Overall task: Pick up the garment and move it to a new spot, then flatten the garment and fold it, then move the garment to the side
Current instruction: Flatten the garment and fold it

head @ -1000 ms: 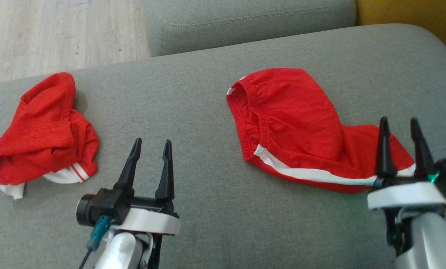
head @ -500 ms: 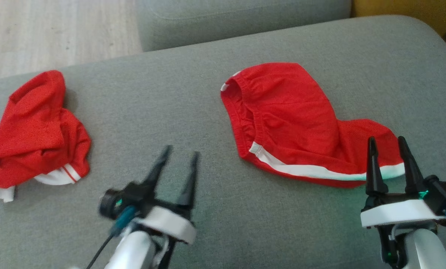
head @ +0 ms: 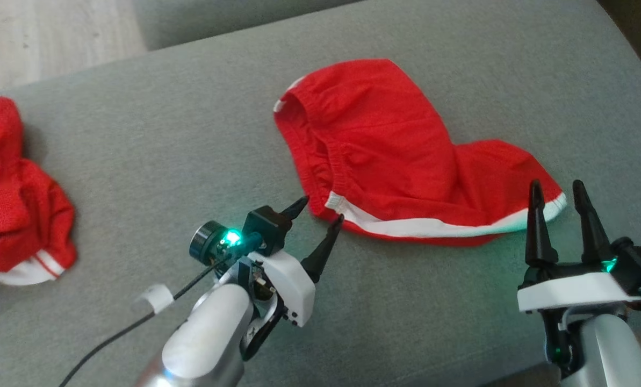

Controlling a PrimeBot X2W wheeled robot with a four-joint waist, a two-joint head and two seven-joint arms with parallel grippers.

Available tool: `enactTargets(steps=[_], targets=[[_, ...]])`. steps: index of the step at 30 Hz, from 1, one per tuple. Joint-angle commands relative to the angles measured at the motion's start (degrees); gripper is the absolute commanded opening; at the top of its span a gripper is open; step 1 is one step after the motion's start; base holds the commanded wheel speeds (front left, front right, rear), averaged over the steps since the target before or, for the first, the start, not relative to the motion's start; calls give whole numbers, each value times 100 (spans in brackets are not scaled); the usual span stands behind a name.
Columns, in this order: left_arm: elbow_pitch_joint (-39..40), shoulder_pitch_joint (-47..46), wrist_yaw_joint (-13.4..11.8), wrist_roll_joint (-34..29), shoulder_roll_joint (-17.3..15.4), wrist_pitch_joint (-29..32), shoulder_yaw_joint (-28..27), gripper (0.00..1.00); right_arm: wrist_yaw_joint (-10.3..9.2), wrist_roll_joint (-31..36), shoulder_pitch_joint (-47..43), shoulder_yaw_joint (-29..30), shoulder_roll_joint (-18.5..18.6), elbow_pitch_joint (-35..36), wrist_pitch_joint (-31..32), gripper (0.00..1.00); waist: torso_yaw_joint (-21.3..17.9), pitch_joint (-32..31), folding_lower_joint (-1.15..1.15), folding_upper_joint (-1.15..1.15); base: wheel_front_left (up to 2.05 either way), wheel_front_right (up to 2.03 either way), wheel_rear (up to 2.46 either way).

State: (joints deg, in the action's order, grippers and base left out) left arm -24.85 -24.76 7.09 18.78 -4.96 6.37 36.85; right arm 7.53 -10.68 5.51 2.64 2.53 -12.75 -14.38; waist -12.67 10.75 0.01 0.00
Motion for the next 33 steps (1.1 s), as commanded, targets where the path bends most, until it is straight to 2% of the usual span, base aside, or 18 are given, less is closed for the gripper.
enactTargets(steps=[1, 15, 16, 17, 18, 26, 33], targets=[[128, -302, 21, 44, -57, 20, -112, 100, -4, -50, 170, -119, 34, 152, -62, 100, -115, 98, -1, 0, 0, 0, 0], [-319, -820, 38, 401, -177, 153, 263, 100, -4, -200, 289, -181, 34, 133, -62, 100, -440, 304, -1, 0, 0, 0, 0], [-346, -846, 38, 423, -182, 173, 297, 82, -4, -198, 290, -174, 34, 134, -62, 100, -441, 311, -1, 0, 0, 0, 0], [-368, -869, 38, 443, -188, 179, 324, 59, -4, -194, 291, -168, 34, 135, -62, 100, -440, 315, -1, 0, 0, 0, 0], [-394, -885, 38, 464, -194, 180, 343, 0, -4, -190, 292, -159, 34, 134, -62, 100, -435, 315, -1, 0, 0, 0, 0], [-468, -839, 27, 578, -232, -1, 407, 0, -4, -120, 268, -68, 34, 120, -62, 100, -307, 251, -1, 0, 0, 0, 0], [-337, -714, -121, 633, -244, -313, 314, 0, -4, 99, 147, 120, 34, -228, -62, 100, -199, 191, -1, 0, 0, 0, 0]])
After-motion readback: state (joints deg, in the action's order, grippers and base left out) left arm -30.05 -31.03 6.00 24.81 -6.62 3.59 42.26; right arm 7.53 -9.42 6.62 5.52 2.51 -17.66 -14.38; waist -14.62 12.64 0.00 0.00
